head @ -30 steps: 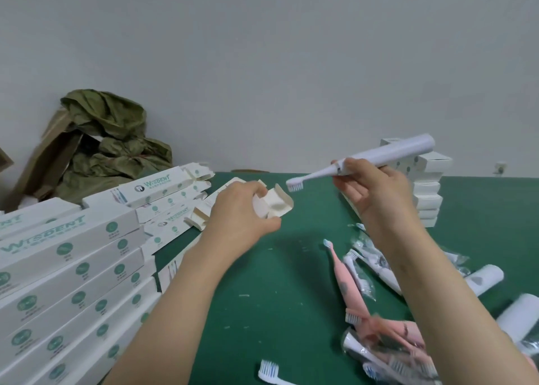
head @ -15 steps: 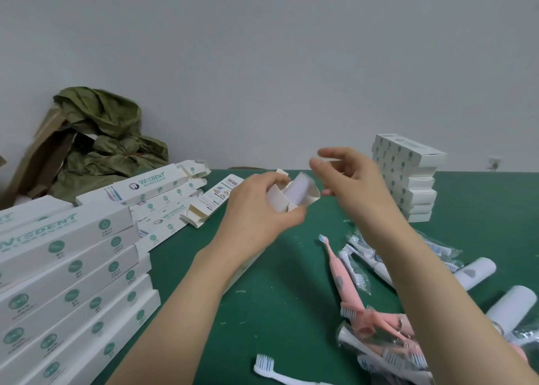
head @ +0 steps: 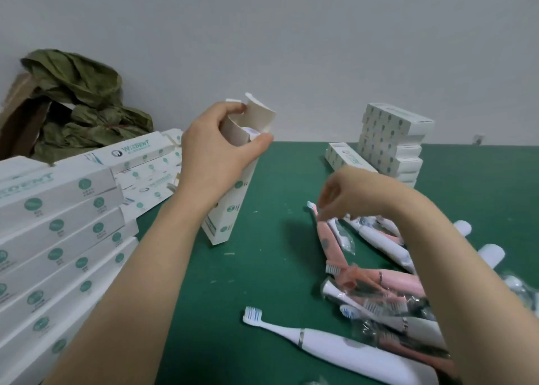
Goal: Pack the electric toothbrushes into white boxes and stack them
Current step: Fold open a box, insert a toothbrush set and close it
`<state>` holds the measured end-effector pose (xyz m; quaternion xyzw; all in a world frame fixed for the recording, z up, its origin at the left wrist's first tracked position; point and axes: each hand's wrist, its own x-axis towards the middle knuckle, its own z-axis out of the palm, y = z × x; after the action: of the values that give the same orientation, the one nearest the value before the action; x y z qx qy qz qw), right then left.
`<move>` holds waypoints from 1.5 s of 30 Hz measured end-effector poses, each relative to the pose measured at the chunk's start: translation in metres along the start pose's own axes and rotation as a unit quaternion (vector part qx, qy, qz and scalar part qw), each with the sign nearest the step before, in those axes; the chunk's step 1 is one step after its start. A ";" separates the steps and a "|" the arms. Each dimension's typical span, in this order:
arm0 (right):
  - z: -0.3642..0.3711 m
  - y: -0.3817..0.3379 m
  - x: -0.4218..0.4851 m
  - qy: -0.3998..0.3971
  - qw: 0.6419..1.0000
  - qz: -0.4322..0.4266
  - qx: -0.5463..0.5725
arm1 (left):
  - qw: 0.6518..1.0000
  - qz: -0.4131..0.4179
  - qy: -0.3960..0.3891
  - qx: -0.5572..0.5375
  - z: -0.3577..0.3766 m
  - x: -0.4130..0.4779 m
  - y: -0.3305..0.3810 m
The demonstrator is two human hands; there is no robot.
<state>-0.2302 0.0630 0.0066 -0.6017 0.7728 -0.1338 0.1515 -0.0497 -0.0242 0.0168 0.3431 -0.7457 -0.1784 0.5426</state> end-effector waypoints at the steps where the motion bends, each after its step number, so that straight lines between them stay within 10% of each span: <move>1: 0.000 0.003 -0.004 -0.071 0.995 0.011 -0.070 | 1.000 -0.002 -0.003 0.001 0.000 0.000 0.000; 6: 0.025 0.005 -0.018 -0.200 0.964 0.027 -0.174 | 1.000 -0.005 -0.025 0.001 0.005 -0.001 0.000; 17: 0.044 -0.003 -0.010 0.018 0.999 -0.037 -0.034 | 1.000 -0.004 -0.025 -0.004 0.004 -0.001 0.001; 26: 0.069 -0.034 -0.082 -0.310 0.913 -0.233 -0.127 | 1.000 -0.004 -0.021 -0.003 0.000 0.005 -0.002; 45: 0.075 -0.001 -0.088 0.022 0.972 -0.207 -0.109 | 0.999 -0.007 -0.031 -0.043 -0.013 -0.010 0.022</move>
<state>-0.1797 0.1461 -0.0554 -0.7584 0.6445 -0.0903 0.0375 -0.0429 -0.0006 0.0285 0.3190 -0.7514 -0.2240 0.5324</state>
